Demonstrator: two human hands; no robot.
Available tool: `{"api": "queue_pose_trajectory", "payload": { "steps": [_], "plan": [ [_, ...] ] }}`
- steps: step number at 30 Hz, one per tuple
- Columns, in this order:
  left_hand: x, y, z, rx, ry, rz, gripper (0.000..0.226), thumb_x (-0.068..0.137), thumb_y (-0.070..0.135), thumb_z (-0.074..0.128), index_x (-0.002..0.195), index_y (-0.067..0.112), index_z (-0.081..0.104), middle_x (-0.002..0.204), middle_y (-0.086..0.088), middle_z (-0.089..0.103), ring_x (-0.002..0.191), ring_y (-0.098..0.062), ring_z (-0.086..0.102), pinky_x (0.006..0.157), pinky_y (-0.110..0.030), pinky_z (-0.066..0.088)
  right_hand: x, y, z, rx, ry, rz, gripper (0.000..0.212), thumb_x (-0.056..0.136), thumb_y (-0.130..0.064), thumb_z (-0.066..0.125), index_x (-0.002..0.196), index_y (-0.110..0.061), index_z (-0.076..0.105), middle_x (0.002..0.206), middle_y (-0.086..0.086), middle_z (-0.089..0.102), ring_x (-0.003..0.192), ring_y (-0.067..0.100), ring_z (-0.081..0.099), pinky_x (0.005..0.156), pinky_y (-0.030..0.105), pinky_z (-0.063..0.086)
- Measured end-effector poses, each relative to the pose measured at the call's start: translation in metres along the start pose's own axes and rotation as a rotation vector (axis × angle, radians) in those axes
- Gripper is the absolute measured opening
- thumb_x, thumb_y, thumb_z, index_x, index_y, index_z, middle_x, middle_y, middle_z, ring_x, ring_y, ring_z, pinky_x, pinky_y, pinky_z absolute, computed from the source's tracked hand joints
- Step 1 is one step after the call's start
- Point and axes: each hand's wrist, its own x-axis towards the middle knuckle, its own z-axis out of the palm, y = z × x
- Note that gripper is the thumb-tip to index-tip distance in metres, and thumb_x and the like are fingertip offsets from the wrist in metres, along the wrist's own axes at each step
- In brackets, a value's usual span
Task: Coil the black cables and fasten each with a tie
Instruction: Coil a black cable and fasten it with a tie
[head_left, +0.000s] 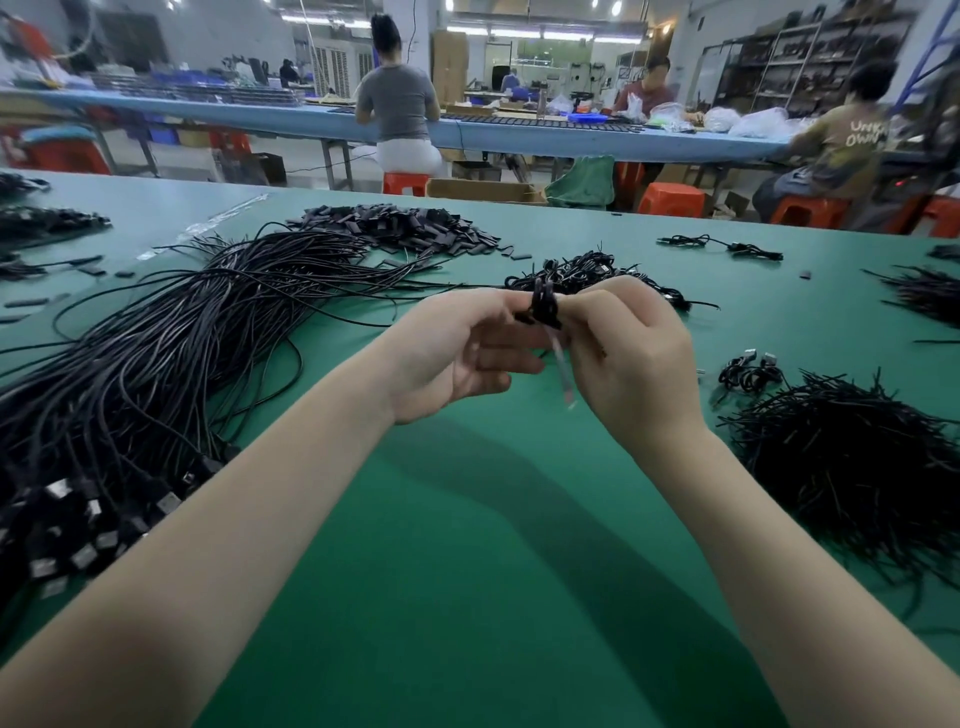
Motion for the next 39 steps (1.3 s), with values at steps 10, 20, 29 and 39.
{"api": "queue_pose_trajectory", "payload": {
  "steps": [10, 20, 29, 39],
  "plan": [
    [0.001, -0.006, -0.009, 0.522, 0.107, 0.253, 0.027, 0.095, 0.046, 0.052, 0.079, 0.035, 0.071, 0.059, 0.022, 0.052, 0.052, 0.004, 0.042, 0.049, -0.011, 0.035, -0.003, 0.002, 0.006, -0.012, 0.047, -0.010, 0.009, 0.087, 0.007, 0.062, 0.085, 0.007, 0.071, 0.078, 0.018, 0.065, 0.070, 0.035, 0.062, 0.061, 0.044, 0.052],
    [0.011, -0.014, -0.007, 0.095, -0.022, -0.165, 0.050, 0.091, 0.036, 0.041, 0.044, 0.023, 0.051, 0.054, 0.008, 0.043, 0.048, -0.011, 0.033, 0.047, -0.022, 0.029, -0.006, -0.005, 0.012, -0.019, 0.019, -0.139, 0.009, 0.082, 0.012, 0.063, 0.086, 0.008, 0.070, 0.074, 0.019, 0.061, 0.065, 0.034, 0.058, 0.061, 0.037, 0.049],
    [0.021, -0.024, -0.032, 0.049, -0.114, -0.372, 0.062, 0.094, 0.056, 0.035, 0.051, 0.021, 0.063, 0.051, 0.009, 0.043, 0.041, -0.008, 0.036, 0.041, -0.017, 0.028, -0.003, -0.016, 0.009, 0.108, -0.186, 0.048, 0.004, 0.085, 0.001, 0.064, 0.085, 0.003, 0.068, 0.076, 0.015, 0.060, 0.068, 0.033, 0.057, 0.059, 0.041, 0.049],
    [0.034, -0.112, -0.052, 1.160, 0.528, 0.121, 0.028, 0.097, 0.037, 0.039, 0.095, 0.027, 0.065, 0.097, 0.005, 0.061, 0.091, -0.020, 0.059, 0.070, -0.032, 0.048, 0.058, 0.067, 0.032, -0.296, -0.367, 0.629, 0.025, 0.098, -0.019, 0.048, 0.108, -0.003, 0.065, 0.099, 0.017, 0.068, 0.071, 0.024, 0.049, 0.060, 0.027, 0.034]
  ]
}}
